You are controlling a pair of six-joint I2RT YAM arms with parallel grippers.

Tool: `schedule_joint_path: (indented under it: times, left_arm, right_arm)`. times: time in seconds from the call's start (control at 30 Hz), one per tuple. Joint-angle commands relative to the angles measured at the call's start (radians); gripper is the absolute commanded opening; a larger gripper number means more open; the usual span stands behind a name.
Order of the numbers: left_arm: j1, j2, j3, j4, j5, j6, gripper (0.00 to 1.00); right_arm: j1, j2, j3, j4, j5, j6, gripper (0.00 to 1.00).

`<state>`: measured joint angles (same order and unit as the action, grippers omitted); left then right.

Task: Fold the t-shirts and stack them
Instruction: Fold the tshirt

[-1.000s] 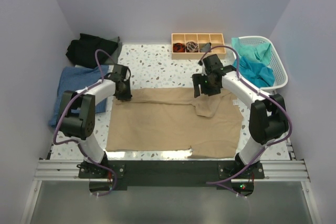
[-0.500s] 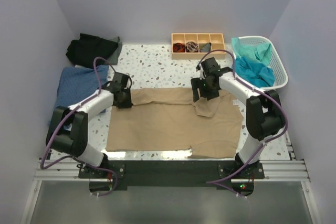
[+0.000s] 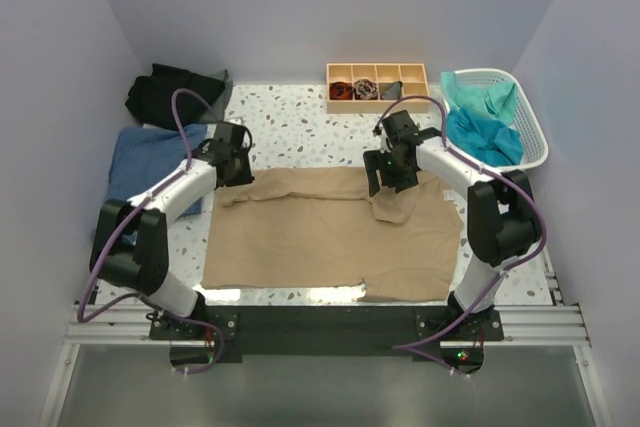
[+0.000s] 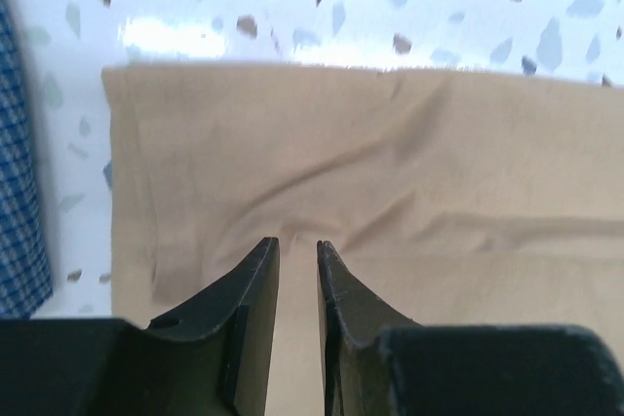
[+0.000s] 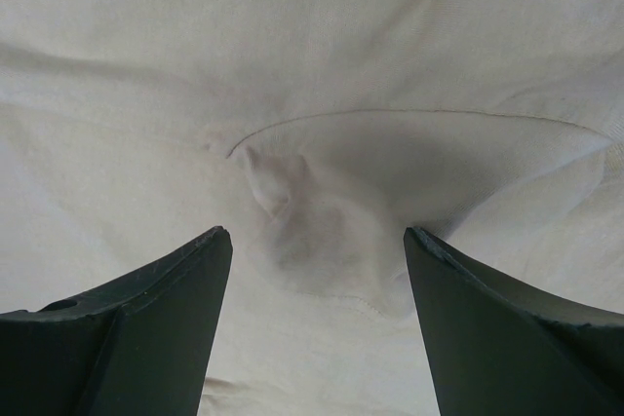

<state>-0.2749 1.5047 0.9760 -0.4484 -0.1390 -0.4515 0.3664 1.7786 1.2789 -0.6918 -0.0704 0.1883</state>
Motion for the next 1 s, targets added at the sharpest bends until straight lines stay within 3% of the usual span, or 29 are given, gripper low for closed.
schedule_joint_path:
  times: [0.0,0.2,0.37,0.7,0.8,0.97]
  left_arm:
    - [0.0,0.133,0.063,0.079,-0.007,0.019,0.25]
    - [0.0,0.17,0.012,0.053,-0.033,0.027,0.22]
    - [0.038,0.157,-0.033,0.028,-0.083,0.043,0.23]
    - [0.08,0.233,0.053,-0.019,-0.111,0.065,0.23]
    - [0.082,0.242,0.09,-0.032,-0.112,0.069,0.24]
    - [0.08,0.2,0.104,-0.026,-0.128,0.082,0.3]
  right_arm:
    - [0.0,-0.051,0.025,-0.006,0.017,-0.018,0.76]
    - [-0.001,-0.073,-0.001,-0.015,0.067,-0.007,0.78]
    - [-0.009,-0.059,-0.03,-0.012,0.242,0.026,0.81]
    - [-0.115,-0.007,-0.133,0.021,0.261,0.065,0.81]
    - [-0.138,-0.05,-0.161,0.072,0.23,0.074,0.79]
    - [-0.193,-0.157,-0.255,0.21,-0.033,0.137,0.78]
